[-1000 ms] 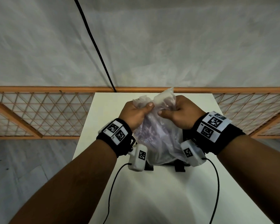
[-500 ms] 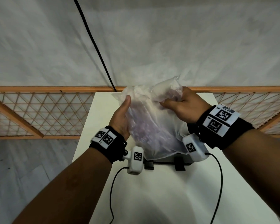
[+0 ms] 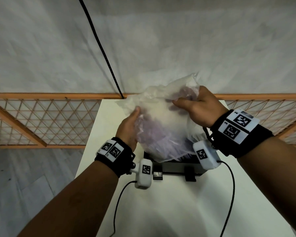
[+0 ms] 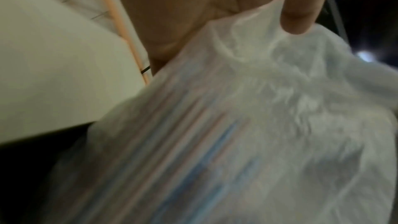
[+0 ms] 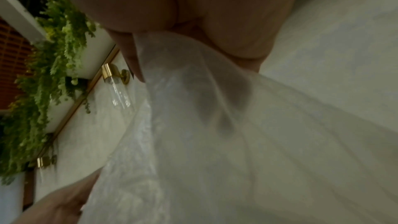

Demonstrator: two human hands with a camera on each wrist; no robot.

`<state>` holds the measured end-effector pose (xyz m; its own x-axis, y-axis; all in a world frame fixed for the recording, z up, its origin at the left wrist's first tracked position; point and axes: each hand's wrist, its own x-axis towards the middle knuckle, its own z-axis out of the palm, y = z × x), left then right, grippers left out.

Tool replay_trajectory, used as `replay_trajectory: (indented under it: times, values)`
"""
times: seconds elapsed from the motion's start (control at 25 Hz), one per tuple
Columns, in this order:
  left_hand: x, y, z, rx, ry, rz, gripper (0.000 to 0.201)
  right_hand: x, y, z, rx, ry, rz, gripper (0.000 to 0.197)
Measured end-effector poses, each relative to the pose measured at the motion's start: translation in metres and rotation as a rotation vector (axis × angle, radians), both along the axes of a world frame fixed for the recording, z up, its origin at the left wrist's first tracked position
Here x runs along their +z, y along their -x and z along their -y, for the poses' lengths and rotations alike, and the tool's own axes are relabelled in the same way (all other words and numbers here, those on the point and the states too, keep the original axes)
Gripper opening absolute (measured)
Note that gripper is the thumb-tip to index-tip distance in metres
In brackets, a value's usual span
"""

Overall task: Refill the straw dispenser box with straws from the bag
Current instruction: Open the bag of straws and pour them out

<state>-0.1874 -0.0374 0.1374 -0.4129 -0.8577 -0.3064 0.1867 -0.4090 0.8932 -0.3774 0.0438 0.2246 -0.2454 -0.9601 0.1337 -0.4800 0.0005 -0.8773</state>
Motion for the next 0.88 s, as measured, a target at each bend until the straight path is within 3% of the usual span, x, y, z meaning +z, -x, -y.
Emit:
replay_trajectory:
  times: [0.08,0.2,0.36,0.52,0.64,0.76,0.88]
  values:
    - [0.003,-0.007,0.004,0.023,-0.021,-0.100,0.056,0.008,0.001,0.000,0.005,0.043,0.051,0.048]
    - [0.008,-0.011,0.005,0.039,0.009,-0.123,0.051,0.020,-0.002,-0.001,0.017,0.105,0.094,0.041]
    - [0.017,-0.016,0.002,0.074,0.040,-0.153,0.060,0.024,-0.009,-0.003,0.008,0.153,0.132,0.028]
    - [0.046,-0.015,0.001,0.039,0.248,-0.142,0.070,0.029,-0.011,-0.001,-0.045,0.260,0.146,0.029]
    - [0.070,-0.014,-0.005,-0.120,0.553,-0.017,0.061,0.038,-0.013,-0.004,-0.036,0.321,0.144,0.028]
    - [0.087,-0.013,-0.015,-0.336,0.890,0.341,0.084,0.046,-0.020,-0.009,0.031,0.371,0.083,0.023]
    - [0.096,-0.008,-0.024,-0.291,1.078,0.485,0.076,0.051,-0.027,-0.012,0.149,0.430,0.080,0.022]
